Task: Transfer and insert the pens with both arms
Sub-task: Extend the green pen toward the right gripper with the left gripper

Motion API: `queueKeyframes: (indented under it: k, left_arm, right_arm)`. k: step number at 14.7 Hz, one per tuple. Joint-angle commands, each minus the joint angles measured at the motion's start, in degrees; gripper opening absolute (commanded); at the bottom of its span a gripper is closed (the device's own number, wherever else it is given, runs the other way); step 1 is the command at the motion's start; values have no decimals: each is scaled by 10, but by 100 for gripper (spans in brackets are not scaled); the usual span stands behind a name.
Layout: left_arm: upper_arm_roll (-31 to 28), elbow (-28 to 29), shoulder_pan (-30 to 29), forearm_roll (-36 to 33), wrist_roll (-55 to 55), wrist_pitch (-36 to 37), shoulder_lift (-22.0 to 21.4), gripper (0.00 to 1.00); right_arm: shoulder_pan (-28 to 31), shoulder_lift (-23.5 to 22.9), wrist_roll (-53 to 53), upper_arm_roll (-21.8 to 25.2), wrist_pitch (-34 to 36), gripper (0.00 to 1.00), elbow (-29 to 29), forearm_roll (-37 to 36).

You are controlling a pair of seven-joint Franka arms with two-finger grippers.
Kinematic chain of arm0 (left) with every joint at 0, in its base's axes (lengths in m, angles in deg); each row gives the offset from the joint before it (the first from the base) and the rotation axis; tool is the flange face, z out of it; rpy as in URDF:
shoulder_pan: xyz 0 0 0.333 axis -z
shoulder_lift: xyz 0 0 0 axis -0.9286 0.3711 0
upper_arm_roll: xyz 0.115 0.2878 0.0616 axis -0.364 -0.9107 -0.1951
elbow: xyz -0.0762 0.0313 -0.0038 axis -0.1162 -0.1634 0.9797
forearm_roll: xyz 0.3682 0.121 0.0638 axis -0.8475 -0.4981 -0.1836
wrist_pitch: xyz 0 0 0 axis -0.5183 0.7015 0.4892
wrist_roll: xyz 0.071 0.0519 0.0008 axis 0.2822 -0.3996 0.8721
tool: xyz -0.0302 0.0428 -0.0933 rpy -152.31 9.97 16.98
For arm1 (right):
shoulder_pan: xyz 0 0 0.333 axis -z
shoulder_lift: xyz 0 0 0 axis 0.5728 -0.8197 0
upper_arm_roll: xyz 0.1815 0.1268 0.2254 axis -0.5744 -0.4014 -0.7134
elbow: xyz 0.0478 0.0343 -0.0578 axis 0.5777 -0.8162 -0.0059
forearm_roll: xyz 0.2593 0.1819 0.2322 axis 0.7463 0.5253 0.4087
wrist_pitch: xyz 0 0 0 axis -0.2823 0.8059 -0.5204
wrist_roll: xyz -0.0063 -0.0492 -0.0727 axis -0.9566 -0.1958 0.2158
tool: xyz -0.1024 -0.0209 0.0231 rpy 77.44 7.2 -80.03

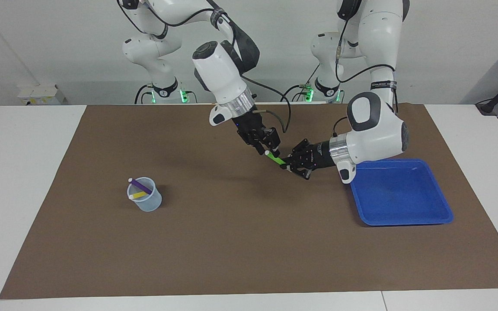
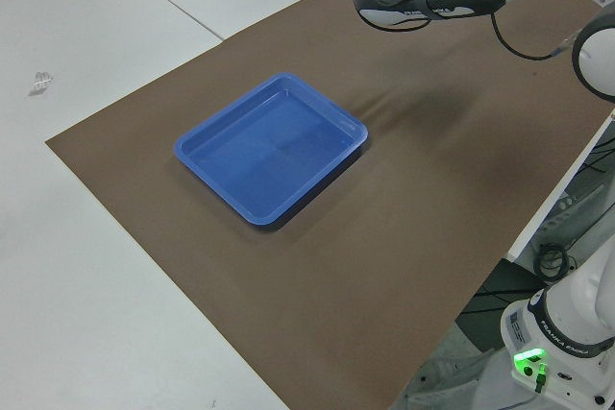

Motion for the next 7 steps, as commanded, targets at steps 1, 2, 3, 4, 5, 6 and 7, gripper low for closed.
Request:
queueKeyframes:
  k: [1,2,3,4,5,6,7]
  left_arm:
    - [-10,21,11,32,20,-17,-19,5]
    - [-10,21,11,38,25,-18,-19,5]
    - [-10,21,11,38,25,-19,-19,5]
    - [-10,21,11,37,25,-19,-20,5]
    - [-10,21,10,36,25,-18,-20,5]
    - [-10,21,10,36,26,-16,-20,5]
    - [-10,22,11,36,26,-16,-21,5]
  right_arm:
    - [-2,2,-12,1,0,54,-6,8]
    - [-1,2,-12,1,1,43,-6,8]
    - [-1,3,-13,1,1,32,-6,8]
    - [-2,2,-14,2,0,30,-6,8]
    - [-1,2,-23,1,0,30,-6,8]
    - [0,2,-36,2,1,30,-6,7]
    - [2,2,-47,2,0,30,-5,7]
